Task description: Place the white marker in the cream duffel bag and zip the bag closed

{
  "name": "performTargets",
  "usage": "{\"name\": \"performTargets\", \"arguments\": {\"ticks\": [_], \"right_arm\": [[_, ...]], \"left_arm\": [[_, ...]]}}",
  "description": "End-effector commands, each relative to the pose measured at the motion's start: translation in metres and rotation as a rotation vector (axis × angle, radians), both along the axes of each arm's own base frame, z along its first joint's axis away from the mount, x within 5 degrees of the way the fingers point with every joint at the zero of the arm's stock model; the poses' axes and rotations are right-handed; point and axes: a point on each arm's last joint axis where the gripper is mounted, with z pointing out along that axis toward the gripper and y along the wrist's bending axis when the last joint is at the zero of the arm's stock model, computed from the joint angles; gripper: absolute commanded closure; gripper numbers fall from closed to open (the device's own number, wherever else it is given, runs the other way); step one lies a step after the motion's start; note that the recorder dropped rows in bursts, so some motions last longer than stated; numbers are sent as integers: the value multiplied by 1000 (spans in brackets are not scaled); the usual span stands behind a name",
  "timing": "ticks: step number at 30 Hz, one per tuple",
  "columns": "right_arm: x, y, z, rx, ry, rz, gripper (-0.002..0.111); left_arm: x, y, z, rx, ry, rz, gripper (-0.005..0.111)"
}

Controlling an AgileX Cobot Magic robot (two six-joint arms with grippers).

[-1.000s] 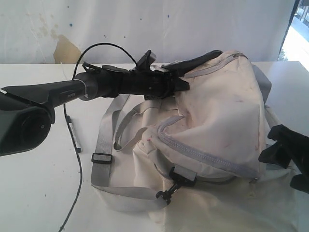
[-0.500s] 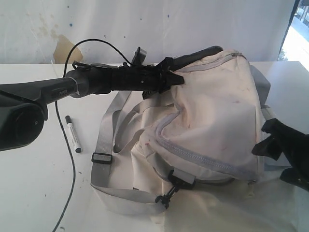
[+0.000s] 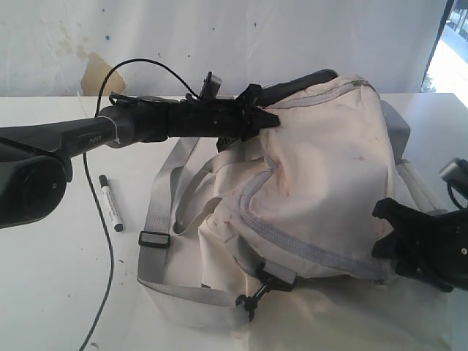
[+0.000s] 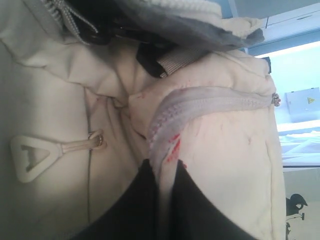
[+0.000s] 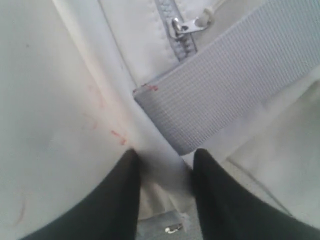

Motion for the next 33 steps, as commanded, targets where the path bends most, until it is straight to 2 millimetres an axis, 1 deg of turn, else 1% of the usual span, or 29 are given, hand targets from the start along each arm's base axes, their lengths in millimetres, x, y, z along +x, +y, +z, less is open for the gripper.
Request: {"name": "performTargets", "arguments": {"ticks": [1, 2, 3, 6, 10, 14, 17, 20, 24, 27, 29, 33], "right_arm": [[5, 1, 4, -3, -64, 42, 97], [5, 2, 4, -2, -74, 59, 106], [5, 3, 5, 4, -77, 71, 108], [4, 7, 6, 35, -73, 109, 108], [4, 12, 13, 79, -70, 165, 108], [5, 13, 22, 44, -97, 230, 108], [5, 9, 28, -7, -83, 231, 108], [6, 2, 31, -91, -54, 222, 108], [11, -6, 38, -187, -35, 187, 108], [18, -12, 47, -257, -50, 168, 108], [24, -17, 56, -305, -64, 151, 108], [34, -29, 75, -368, -84, 125, 108]], "left_arm": [[-2, -2, 5, -27, 10, -12, 107], [-2, -2, 5, -25, 9, -13, 107], [-2, -2, 4, -20, 6, -16, 107], [-2, -1, 3, -5, 0, -20, 107], [-3, -1, 3, 2, -4, -38, 107], [-1, 6, 9, 4, -19, -53, 107], [2, 18, 27, 64, -81, -58, 107], [5, 33, 49, 124, -98, -50, 107], [4, 45, 77, 112, -118, -62, 107], [0, 47, 98, 83, -99, -67, 107], [-4, 47, 107, 84, -104, -86, 107], [-10, 48, 115, 107, -79, -118, 107]]}}
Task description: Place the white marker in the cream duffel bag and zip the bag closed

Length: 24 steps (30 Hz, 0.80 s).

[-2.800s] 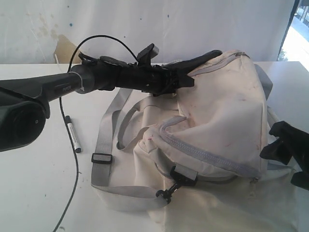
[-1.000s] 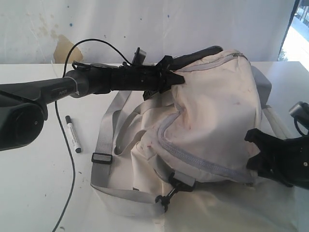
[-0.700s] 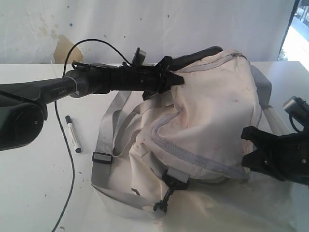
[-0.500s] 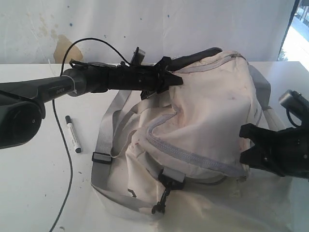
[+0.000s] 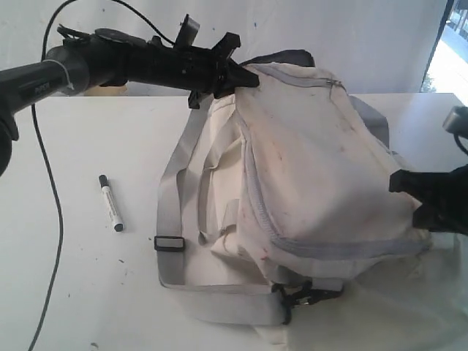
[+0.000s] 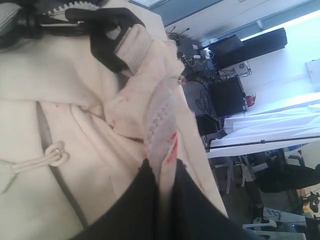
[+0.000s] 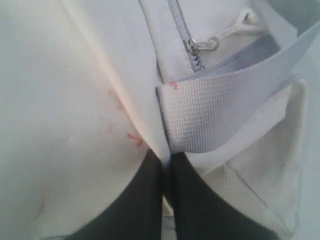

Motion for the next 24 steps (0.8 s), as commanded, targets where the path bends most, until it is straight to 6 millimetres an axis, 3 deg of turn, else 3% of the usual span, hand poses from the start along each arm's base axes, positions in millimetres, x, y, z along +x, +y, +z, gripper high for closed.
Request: {"name": "performTargets", "arguments": {"ticks": [1, 16, 24], "right_arm": [[12, -18, 24, -73, -57, -48, 108], [25, -57, 65, -140, -123, -152, 108], [30, -75, 64, -173, -121, -197, 108]], "left_arm": [[-10, 4, 21, 19, 8, -52, 107], [-20, 18, 28, 313, -59, -100, 107], [-28, 29, 42, 464, -67, -108, 107]]}}
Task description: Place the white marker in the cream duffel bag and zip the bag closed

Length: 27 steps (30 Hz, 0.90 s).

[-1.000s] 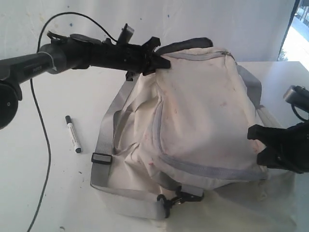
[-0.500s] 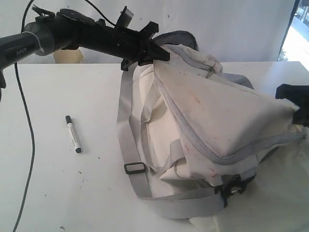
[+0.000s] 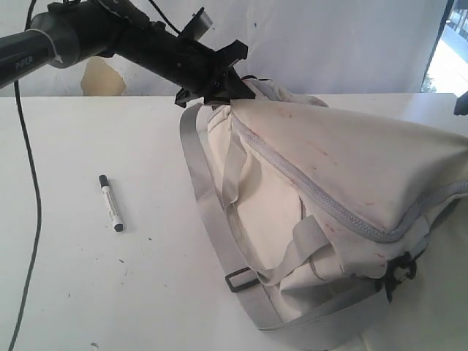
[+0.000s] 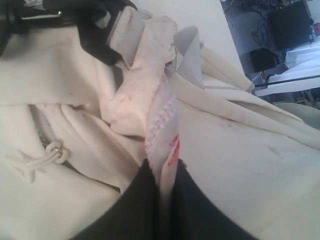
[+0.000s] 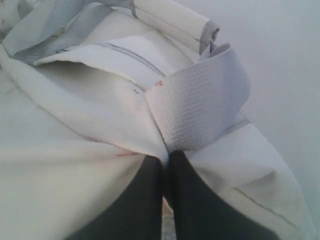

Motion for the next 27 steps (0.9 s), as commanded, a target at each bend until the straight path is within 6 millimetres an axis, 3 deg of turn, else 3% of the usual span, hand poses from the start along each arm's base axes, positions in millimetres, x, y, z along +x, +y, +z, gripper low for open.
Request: {"name": "performTargets", "arguments": {"ticks": [1, 8, 13, 21, 27], "right_arm": [[7, -17, -3, -96, -6, -19, 108], [38, -22, -21, -38, 53, -58, 108], [81, -11, -27, 145, 12, 47, 108], [120, -20, -6, 105, -125, 44, 108], [132, -21, -16, 116, -93, 73, 108]], "left_arm": [[0, 28, 17, 185, -80, 18, 107], [-10, 44, 28, 367, -67, 19, 107], [-11, 55, 38, 469, -102, 75, 107], [-14, 49, 41, 391, -64, 79, 107], [-12, 51, 39, 418, -57, 100, 107]]}}
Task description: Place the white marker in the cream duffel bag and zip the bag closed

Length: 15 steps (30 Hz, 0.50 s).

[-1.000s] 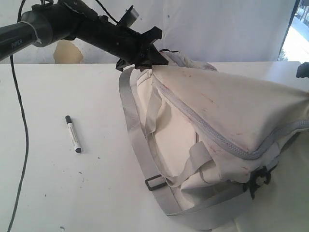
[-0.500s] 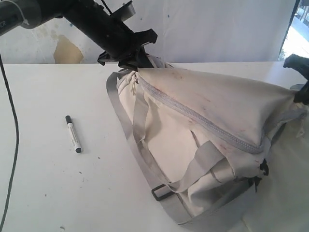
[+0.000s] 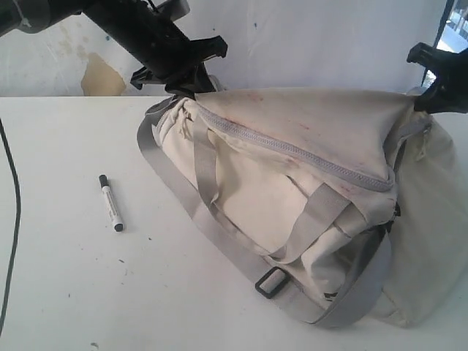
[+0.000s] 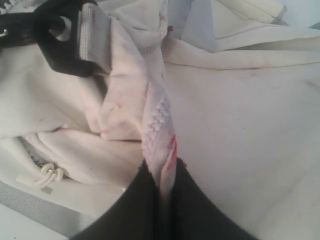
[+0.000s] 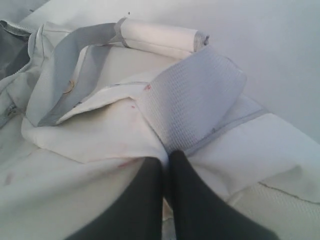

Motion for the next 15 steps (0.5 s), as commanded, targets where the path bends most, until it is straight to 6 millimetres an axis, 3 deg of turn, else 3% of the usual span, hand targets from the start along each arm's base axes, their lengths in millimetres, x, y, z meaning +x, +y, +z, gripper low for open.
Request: {"name": "performTargets", "arguments": {"ticks": [1, 5, 9, 12, 15], "right_arm": [[8, -19, 0, -95, -69, -15, 107], [6, -16, -1, -56, -45, 5, 86], [1, -12, 2, -25, -22, 18, 55], [-3, -11, 7, -24, -8, 36, 46], [-10, -8, 16, -12, 2, 51, 46]], "left_arm": [[4, 23, 2, 123, -40, 5, 107], [6, 25, -3, 160, -54, -11, 100], [7, 25, -4, 163, -54, -13, 70], [7, 25, -4, 164, -54, -13, 45], [7, 25, -4, 170, -71, -39, 28]]}}
